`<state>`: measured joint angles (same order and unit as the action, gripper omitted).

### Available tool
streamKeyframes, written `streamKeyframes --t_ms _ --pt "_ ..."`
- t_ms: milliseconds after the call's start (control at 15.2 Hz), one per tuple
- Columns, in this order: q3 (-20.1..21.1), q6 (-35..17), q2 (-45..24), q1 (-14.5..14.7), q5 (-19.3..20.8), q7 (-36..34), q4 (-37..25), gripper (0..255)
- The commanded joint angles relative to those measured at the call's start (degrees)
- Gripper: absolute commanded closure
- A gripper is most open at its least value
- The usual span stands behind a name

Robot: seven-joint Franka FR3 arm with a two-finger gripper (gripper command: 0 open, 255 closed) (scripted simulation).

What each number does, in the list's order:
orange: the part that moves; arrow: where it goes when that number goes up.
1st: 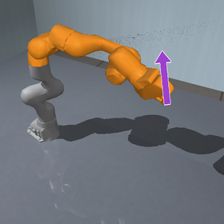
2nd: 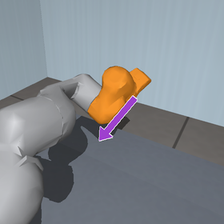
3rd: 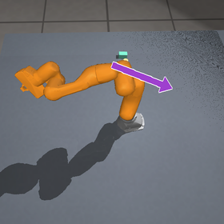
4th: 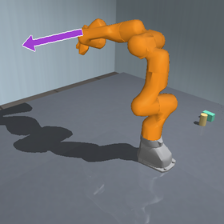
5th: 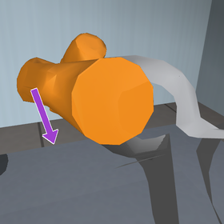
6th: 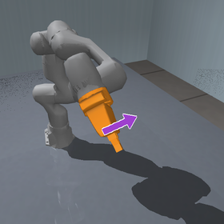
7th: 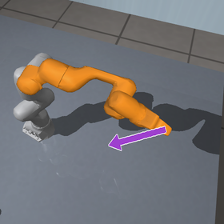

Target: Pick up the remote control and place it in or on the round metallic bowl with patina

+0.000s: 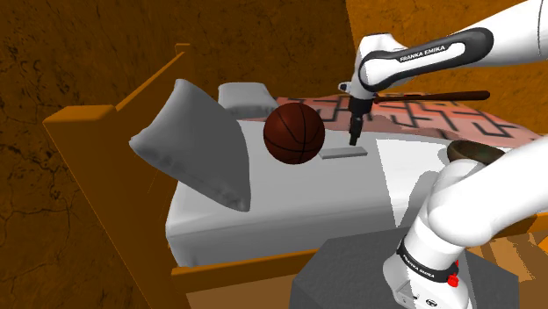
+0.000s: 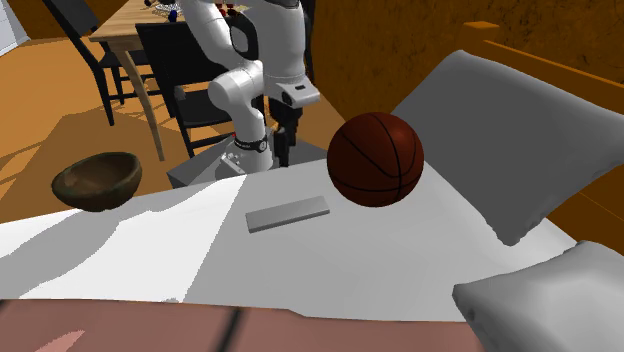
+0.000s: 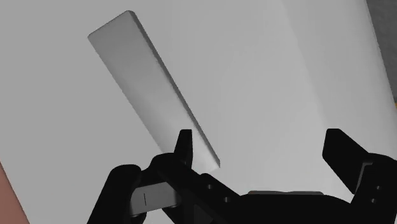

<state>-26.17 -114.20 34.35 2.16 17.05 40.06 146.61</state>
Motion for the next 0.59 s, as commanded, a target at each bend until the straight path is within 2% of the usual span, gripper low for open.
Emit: streamKeyframes --t_ms 0,198,462,528 --pt "-3.75 -3.67 -4.59 1.41 0.12 5.80 -1.28 0" --pt "-9.18 -8.39 -11.68 4.06 -1.37 14.64 -3.80 0" --pt "-16.15 -13.99 -22.89 8.49 -7.57 28.46 -8.37 0" --pt "-16.30 -14.87 -23.48 8.53 -7.93 28.76 -7.99 0"
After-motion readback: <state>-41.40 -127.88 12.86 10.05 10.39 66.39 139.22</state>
